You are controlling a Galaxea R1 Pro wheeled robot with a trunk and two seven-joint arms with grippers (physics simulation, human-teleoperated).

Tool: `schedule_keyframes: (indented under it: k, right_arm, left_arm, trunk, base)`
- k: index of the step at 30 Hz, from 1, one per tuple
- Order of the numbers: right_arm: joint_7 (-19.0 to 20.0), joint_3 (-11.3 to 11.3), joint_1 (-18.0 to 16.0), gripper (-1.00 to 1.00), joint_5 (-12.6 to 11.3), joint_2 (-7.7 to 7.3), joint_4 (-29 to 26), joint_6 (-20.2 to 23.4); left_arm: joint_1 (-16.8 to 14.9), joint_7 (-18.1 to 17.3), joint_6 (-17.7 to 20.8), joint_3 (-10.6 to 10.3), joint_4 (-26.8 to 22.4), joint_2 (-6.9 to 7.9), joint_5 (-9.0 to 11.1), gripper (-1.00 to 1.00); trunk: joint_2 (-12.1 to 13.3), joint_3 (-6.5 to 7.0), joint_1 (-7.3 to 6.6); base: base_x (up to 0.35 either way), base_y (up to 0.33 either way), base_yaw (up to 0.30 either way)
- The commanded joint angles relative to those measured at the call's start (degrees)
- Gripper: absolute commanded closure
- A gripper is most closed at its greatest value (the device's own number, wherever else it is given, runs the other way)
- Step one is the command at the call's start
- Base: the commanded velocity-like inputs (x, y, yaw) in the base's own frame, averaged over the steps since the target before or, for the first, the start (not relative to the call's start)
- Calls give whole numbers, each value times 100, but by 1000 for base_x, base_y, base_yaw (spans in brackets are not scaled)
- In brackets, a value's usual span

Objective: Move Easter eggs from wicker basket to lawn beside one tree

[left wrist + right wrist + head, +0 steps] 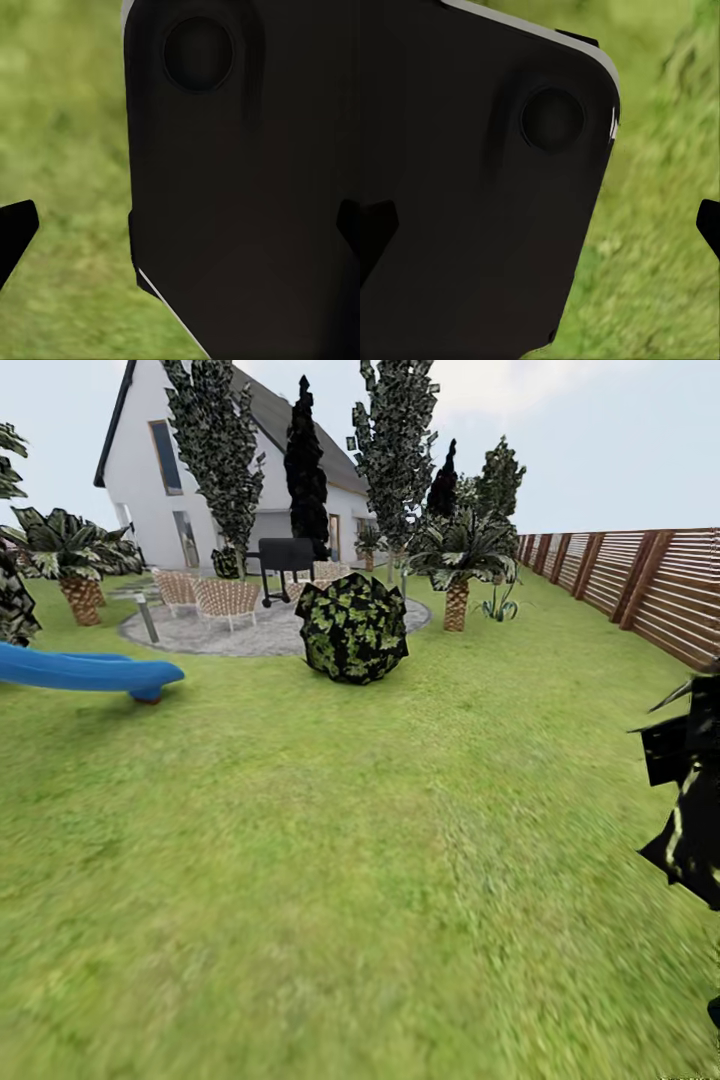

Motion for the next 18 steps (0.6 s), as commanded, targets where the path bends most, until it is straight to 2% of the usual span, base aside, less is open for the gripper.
schedule_keyframes:
  k: [1,18]
  right_arm:
    - [1,21,-5,-100,12,-1,6,-18]
    - [1,21,-6,-100,12,-1,6,-18]
  left_arm:
    - [0,2,-3,2,-4,0,5,-100]
    - [0,2,-3,-1,-2,-8,3,-100]
  trunk:
    - [-2,-5,2]
    - [-2,-5,2]
  base:
    - [253,202,-246]
    - [252,208,-250]
